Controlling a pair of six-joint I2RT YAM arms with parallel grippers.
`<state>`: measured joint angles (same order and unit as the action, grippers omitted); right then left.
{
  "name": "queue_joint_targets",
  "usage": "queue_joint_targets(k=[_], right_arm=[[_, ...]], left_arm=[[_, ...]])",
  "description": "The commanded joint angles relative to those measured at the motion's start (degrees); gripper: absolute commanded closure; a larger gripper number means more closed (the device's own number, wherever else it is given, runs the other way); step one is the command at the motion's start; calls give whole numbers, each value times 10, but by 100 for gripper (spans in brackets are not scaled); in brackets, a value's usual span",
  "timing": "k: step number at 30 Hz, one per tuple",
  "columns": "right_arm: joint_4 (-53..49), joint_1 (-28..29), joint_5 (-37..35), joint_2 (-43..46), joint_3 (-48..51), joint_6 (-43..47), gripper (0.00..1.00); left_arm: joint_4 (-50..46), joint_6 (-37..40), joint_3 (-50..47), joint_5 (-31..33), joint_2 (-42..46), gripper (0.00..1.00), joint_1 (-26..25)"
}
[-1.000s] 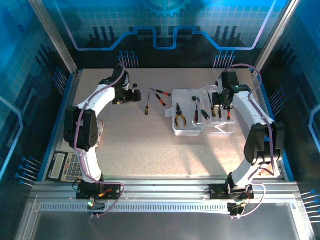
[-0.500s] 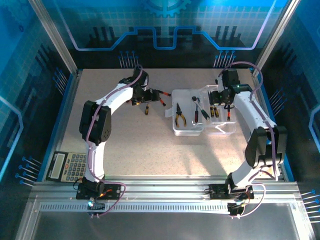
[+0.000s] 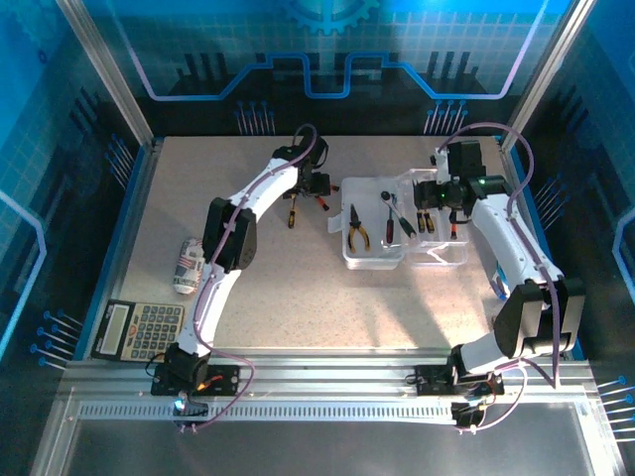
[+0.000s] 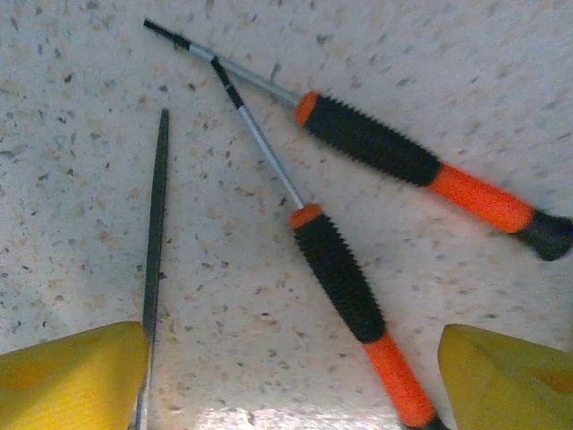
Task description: Pack the tool kit
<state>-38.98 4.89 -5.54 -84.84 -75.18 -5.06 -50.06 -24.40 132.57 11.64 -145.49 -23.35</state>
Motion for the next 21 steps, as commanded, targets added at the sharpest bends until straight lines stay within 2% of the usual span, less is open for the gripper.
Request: queue_joint_targets(k=[1, 11, 18, 21], right_arm=[[5, 7, 9, 20, 9, 1, 33], [9, 6, 11, 27, 19, 6, 33], [10, 5, 12, 35, 22, 6, 33], [10, 5, 13, 39, 23, 6, 33]], left_arm=[[-57, 22, 35, 58, -22, 16, -9], [-75, 43, 81, 68, -57, 18, -11], [-81, 59, 54, 44, -55, 31, -10], [-72, 64, 30, 22, -48, 41, -9]])
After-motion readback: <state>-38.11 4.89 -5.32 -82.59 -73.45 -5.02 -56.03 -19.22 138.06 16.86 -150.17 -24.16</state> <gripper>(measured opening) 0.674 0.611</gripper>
